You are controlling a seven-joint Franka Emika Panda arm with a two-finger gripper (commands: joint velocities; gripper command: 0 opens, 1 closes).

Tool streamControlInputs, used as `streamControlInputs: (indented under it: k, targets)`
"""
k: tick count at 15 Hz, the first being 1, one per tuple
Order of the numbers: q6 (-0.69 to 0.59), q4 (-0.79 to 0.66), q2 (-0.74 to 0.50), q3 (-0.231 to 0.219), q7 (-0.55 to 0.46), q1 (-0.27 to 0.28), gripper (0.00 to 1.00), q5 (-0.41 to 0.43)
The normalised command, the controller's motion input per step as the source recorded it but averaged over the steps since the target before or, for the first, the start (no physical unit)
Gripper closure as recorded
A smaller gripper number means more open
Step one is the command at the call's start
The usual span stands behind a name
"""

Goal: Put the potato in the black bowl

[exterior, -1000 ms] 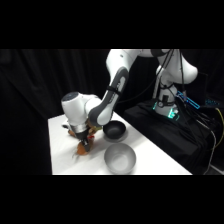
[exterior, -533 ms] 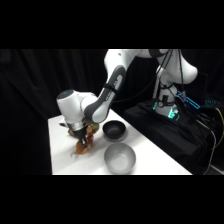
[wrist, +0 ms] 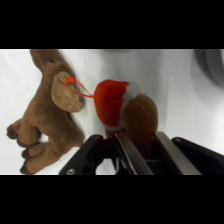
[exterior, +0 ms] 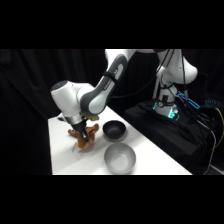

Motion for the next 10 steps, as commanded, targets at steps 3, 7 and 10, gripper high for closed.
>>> streamControlInputs:
  k: [3,7,10]
  targets:
    - [-0.26,-0.53,-0.70,0.018,-0.10,0.000,0.96,0.031]
    - [-0.07,-0.65,-0.68,0.007,-0.10,-0.015,0.96,0.036]
    - [0.11,-0.71,-0.60,-0.006,-0.11,-0.027,0.96,0.036]
